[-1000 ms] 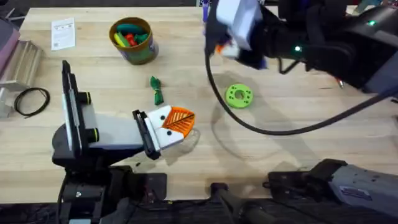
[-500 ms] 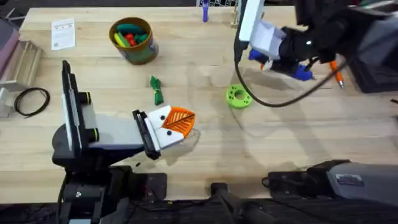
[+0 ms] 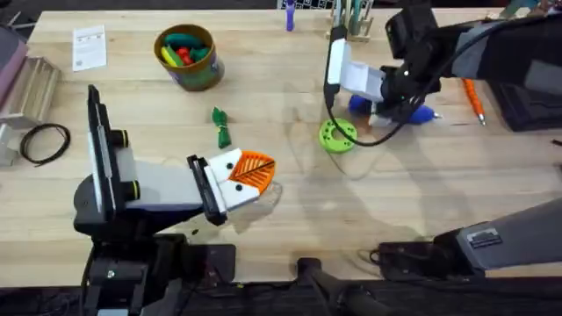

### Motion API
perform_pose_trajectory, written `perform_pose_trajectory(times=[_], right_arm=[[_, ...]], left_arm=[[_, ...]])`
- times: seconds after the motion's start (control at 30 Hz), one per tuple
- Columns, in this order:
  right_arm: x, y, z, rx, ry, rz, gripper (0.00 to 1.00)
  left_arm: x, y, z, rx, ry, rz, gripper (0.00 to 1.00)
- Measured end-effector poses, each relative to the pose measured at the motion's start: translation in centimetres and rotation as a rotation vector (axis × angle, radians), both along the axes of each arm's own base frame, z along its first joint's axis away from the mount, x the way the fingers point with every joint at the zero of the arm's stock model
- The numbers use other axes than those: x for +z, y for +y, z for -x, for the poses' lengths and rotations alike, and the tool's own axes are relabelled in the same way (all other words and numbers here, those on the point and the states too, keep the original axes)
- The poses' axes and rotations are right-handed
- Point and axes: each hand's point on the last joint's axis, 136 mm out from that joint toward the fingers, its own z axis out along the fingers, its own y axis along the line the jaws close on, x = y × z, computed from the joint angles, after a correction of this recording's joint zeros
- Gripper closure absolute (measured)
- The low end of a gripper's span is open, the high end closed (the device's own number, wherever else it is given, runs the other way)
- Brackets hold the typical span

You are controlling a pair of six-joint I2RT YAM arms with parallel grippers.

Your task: Pick up the gripper from the table and insert it into the empty holder that is missing its gripper. Then pick up a screw, insert it into the mounting hole, and use the screwdriver to tighten it. Finally, clean up the table by picking up the vegetable and placing it into the bucket.

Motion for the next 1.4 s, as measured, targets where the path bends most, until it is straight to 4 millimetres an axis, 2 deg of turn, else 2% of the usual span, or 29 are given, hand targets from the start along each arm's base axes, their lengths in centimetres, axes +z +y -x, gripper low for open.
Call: perform_pose_trajectory(times=[0.1, 0.13, 0.3, 0.37, 0.47, 0.5, 0.53, 0.67, 0.77, 0.9, 1.0, 1.1, 1.23, 1.4], right_arm=[[0.8, -0.1, -0.8, 0.002, -0.036, 0.008, 0.183], [1.0, -0.2, -0.9, 0.004, -0.045, 0.015, 0.100], [2.5, -0.5, -0.9, 0.001, -0.083, 0.033, 0.073], [4.1, -0.4, -1.1, 0.002, -0.128, 0.027, 0.072], [7.7, -0.1, -1.2, -0.008, -0.231, 0.001, 0.048], [9.0, 0.1, -1.2, -0.016, -0.268, -0.014, 0.046], [10.4, 0.3, -1.2, -0.030, -0.310, -0.033, 0.045], [15.8, 1.1, -1.3, -0.138, -0.487, -0.166, 0.045], [18.8, 2.1, -1.0, -0.248, -0.570, -0.310, 0.045], [20.5, 3.5, 0.1, -0.395, -0.580, -0.483, 0.045], [21.1, 4.2, 2.1, -0.497, -0.540, -0.585, 0.045], [22.7, 4.5, 3.9, -0.569, -0.539, -0.689, 0.045], [25.2, 3.5, 6.5, -0.684, -0.559, -0.824, 0.044], [26.7, 1.5, 10.0, -0.811, -0.571, -0.924, 0.045]], left_arm=[[0.0, 0.0, 0.0, 0.000, 0.000, 0.000, 0.985], [0.0, 0.0, 0.0, 0.000, 0.000, 0.000, 0.985], [0.0, 0.0, 0.0, 0.000, -0.003, -0.001, 0.961], [0.0, 0.0, 0.0, 0.000, -0.003, -0.001, 0.640], [0.0, 0.0, 0.0, 0.000, -0.003, -0.001, 0.167], [0.0, 0.0, 0.0, 0.000, -0.001, 0.000, 0.063], [0.0, 0.0, 0.0, 0.000, -0.001, -0.001, 0.027], [0.0, 0.0, 0.0, 0.000, -0.002, -0.001, 0.013], [0.0, 0.0, -0.1, 0.005, -0.004, -0.002, 0.013], [0.1, 0.3, -0.7, 0.043, 0.021, 0.010, 0.015], [0.3, 1.0, -1.9, 0.125, 0.071, 0.041, 0.016], [0.2, 1.8, -2.9, 0.201, 0.114, 0.059, 0.014], [1.0, 3.2, -3.7, 0.307, 0.195, 0.053, 0.015], [3.5, 4.8, -4.4, 0.424, 0.253, -0.014, 0.016]])
